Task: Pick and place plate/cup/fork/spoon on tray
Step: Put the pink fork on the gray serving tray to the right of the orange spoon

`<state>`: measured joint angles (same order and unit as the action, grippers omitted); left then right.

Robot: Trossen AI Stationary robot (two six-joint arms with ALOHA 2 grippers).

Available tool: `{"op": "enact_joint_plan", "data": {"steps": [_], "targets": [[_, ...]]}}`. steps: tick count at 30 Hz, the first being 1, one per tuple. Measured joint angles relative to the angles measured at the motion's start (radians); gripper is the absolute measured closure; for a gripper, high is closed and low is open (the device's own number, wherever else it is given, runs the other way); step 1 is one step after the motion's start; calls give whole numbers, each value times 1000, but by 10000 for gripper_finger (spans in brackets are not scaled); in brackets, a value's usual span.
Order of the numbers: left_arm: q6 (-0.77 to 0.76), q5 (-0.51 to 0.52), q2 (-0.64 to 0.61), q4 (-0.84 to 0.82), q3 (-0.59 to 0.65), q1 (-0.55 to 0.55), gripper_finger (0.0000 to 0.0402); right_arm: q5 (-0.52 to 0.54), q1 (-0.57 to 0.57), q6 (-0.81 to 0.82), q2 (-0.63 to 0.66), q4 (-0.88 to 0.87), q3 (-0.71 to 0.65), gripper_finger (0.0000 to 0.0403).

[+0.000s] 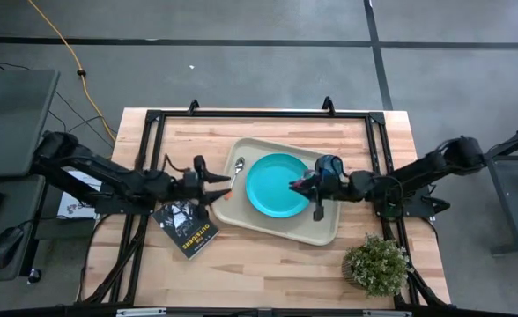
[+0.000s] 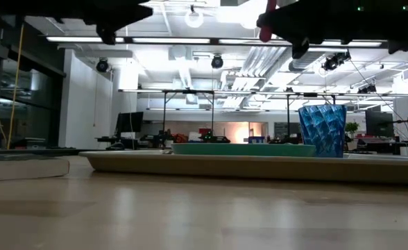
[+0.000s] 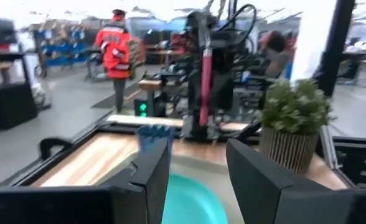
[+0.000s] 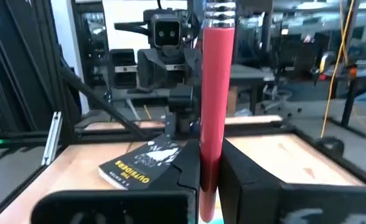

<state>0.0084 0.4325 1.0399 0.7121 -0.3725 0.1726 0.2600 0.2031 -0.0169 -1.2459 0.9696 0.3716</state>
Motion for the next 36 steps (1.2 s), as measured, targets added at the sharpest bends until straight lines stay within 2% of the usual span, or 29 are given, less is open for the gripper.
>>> {"op": "enact_joint_plan", "data": {"steps": [4, 8, 13, 18, 23, 29, 36], "targets": [[40, -27, 159, 166, 0, 0, 261, -13, 0, 16, -96, -34, 85, 394], [56, -36, 247, 278, -1, 0, 261, -32, -8, -7, -244, -78, 204, 394], [81, -54, 265, 290, -2, -2, 261, -133, -33, -34, -426, -89, 358, 394], [57, -56, 258, 292, -2, -2, 261, -149, -46, -52, -549, -168, 493, 394], [3, -61, 262, 289, -2, -2, 261, -148, -48, -63, -606, -184, 552, 394], [-33, -144, 264, 285, -13, -2, 261, -142, -48, -47, -613, -193, 557, 394], [-45, -144, 319, 272, -37, -2, 261, -164, -48, -33, -613, -204, 557, 394]]}}
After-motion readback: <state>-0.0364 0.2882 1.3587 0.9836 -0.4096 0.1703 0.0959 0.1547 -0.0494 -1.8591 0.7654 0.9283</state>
